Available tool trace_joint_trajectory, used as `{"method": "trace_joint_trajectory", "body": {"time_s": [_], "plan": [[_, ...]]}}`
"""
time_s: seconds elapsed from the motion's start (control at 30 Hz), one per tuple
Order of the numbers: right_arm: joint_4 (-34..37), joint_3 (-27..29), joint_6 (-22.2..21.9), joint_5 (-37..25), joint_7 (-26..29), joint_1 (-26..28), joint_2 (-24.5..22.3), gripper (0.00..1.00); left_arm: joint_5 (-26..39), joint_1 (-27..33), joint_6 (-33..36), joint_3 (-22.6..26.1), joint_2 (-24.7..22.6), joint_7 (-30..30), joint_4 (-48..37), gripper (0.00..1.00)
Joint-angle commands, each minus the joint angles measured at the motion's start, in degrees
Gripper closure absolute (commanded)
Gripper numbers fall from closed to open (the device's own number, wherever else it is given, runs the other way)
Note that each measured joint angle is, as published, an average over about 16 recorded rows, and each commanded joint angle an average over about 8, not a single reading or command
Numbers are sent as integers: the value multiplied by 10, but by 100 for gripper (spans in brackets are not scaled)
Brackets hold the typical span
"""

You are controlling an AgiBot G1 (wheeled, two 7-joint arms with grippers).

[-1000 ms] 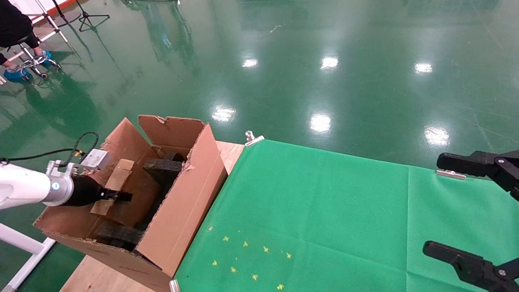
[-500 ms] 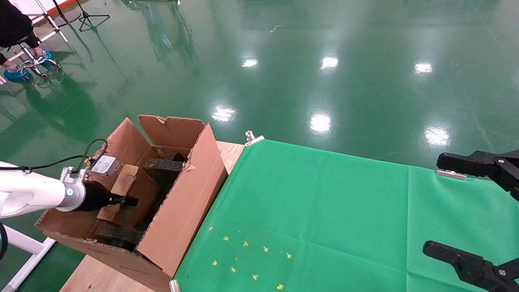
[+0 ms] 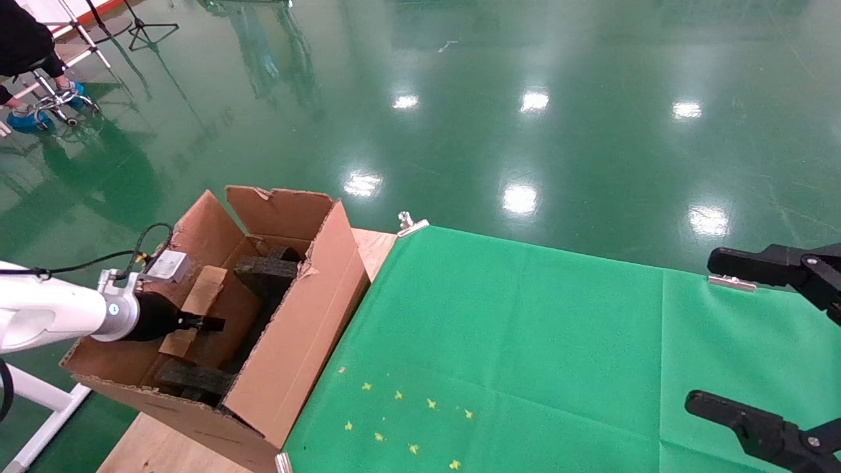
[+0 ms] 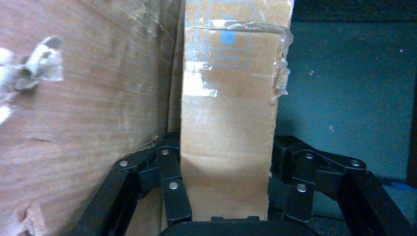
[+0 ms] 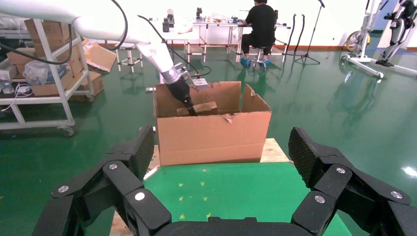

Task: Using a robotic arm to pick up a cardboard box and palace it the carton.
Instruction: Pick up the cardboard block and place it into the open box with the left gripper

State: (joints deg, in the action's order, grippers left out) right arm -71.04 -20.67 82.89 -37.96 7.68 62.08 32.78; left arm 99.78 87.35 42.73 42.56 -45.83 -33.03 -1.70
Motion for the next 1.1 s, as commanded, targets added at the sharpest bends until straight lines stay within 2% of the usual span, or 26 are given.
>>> {"method": "trace_joint_trajectory", "body": {"time_s": [0.03,0.77,1.1], "plan": [[0,0,0,0,0,0,0,0,1,1,0,1,0,-1,-1,0],[0,0,0,0,0,0,0,0,8,28,14,6,1,-4,-7,0],[0,0,0,0,0,0,0,0,-3,95,69,-1,17,-22,-6,0]]}}
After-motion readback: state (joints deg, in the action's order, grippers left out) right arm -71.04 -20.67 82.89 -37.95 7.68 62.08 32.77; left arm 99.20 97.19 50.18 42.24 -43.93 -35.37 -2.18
